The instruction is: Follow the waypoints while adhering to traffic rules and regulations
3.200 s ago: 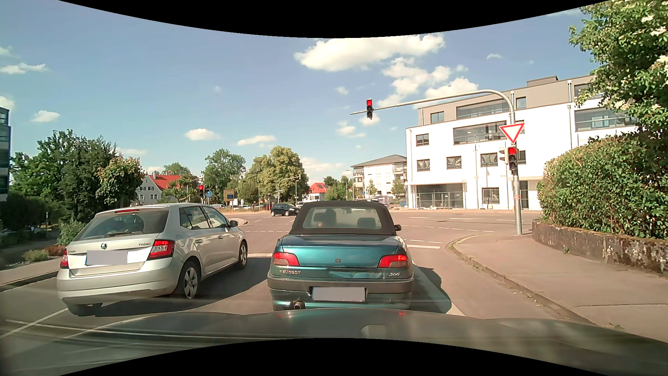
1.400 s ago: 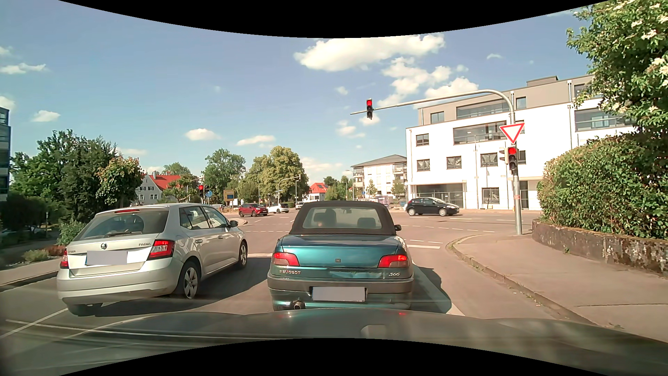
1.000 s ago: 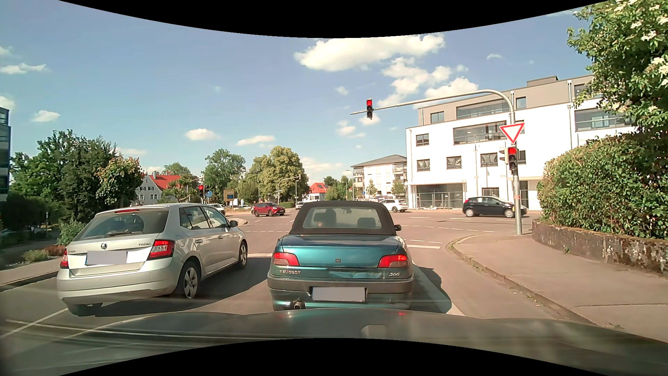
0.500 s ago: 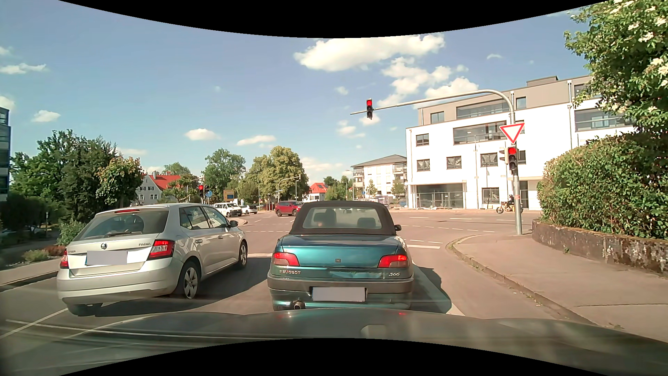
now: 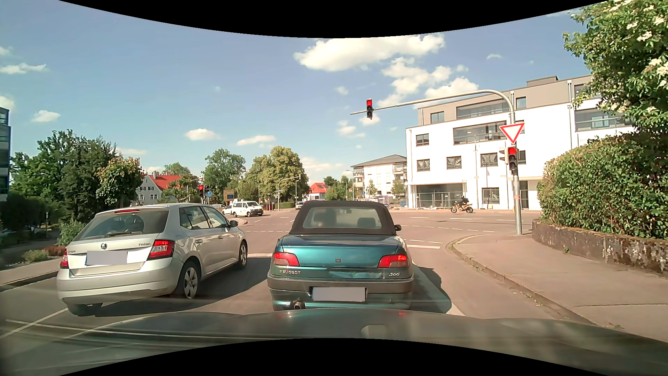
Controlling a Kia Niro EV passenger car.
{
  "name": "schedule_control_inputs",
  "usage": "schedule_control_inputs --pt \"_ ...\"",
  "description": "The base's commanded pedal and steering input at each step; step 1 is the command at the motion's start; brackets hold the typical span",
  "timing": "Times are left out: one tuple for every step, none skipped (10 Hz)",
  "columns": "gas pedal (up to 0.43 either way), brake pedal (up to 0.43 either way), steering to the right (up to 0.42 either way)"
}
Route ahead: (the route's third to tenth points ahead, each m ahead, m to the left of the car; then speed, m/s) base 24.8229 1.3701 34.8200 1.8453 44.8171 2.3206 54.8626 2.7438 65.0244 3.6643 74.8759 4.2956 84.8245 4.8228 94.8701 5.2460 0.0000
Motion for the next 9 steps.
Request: schedule_control_inputs --pt "0.000 0.652 0.004" --pt "0.000 0.659 0.004" --pt "0.000 0.652 0.005" --pt "0.000 0.659 0.004" --pt "0.000 0.652 0.004" --pt "0.000 0.659 0.004" --pt "0.000 0.659 0.004" --pt "0.000 0.659 0.004" --pt "0.000 0.659 0.005"
